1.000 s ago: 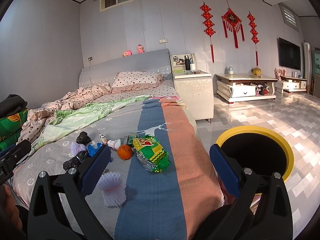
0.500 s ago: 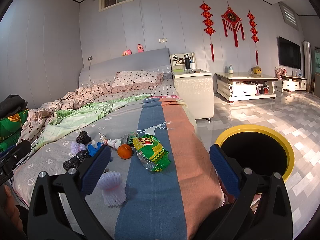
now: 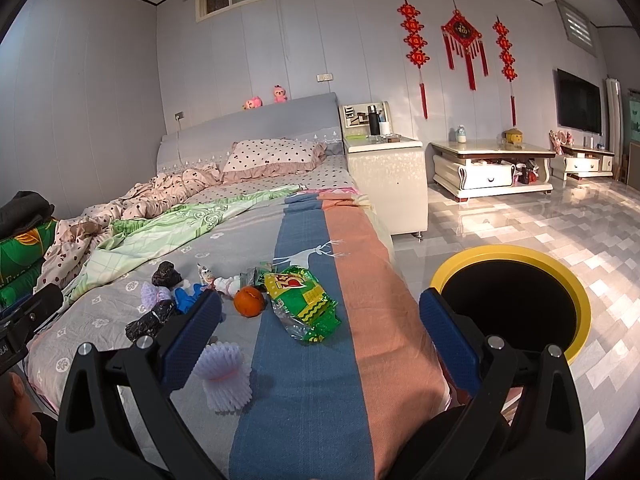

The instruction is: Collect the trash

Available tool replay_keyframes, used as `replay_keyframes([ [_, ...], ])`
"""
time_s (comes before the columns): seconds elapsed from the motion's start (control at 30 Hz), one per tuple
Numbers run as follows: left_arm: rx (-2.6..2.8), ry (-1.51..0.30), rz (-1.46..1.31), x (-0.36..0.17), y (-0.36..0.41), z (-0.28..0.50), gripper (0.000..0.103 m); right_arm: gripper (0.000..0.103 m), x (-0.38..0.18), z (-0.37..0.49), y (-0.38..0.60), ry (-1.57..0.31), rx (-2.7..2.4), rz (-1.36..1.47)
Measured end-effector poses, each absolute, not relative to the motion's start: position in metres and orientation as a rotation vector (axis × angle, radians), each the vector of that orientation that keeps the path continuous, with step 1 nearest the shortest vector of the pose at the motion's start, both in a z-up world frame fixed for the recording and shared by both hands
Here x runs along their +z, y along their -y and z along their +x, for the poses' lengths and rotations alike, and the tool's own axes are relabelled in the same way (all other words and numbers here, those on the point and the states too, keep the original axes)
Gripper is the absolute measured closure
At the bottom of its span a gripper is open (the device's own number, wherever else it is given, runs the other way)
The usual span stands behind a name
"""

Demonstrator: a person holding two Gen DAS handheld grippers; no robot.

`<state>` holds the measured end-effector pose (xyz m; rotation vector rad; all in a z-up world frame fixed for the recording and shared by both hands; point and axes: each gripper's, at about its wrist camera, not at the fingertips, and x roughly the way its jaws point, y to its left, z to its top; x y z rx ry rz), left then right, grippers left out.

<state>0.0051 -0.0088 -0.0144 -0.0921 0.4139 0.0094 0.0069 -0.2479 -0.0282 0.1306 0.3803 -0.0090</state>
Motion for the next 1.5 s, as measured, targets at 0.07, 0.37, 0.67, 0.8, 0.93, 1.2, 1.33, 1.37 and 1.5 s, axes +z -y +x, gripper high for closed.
replay_keyframes([
  [0.07,0.012,-0.420,-0.093,-0.016,0.010,0.006,0.008,0.008,-0.031,0.007,0.247,-0.388,-0.009,0.130],
  [0.37,-0.002,-0.460,-0.099,-0.018,-0.002,0.023,0.008,0.008,-0.043,0.038,0.246,-0.480,0.057,0.120],
  [0.67,-0.019,-0.568,-0.069,-0.029,-0.025,0.060,0.008,0.008,-0.056,0.099,0.257,-0.628,0.162,0.119],
  [0.8,-0.029,-0.674,-0.075,-0.046,-0.042,0.086,0.008,0.008,-0.057,0.131,0.258,-0.681,0.204,0.104],
  [0.93,-0.030,-0.739,-0.072,-0.060,-0.060,0.113,0.008,0.008,-0.061,0.163,0.254,-0.741,0.232,0.069],
  [1.2,0.001,-0.840,-0.050,-0.083,-0.085,0.171,0.008,0.008,-0.075,0.219,0.239,-0.852,0.272,-0.034],
  [1.33,-0.010,-0.868,-0.046,-0.094,-0.093,0.195,0.008,0.008,-0.083,0.244,0.236,-0.910,0.304,-0.019],
  [1.37,-0.019,-0.875,-0.044,-0.097,-0.094,0.200,0.008,0.008,-0.085,0.249,0.236,-0.926,0.313,-0.014],
  [1.5,-0.033,-0.906,-0.042,-0.110,-0.101,0.217,0.008,0.008,-0.100,0.267,0.233,-0.993,0.336,0.012],
])
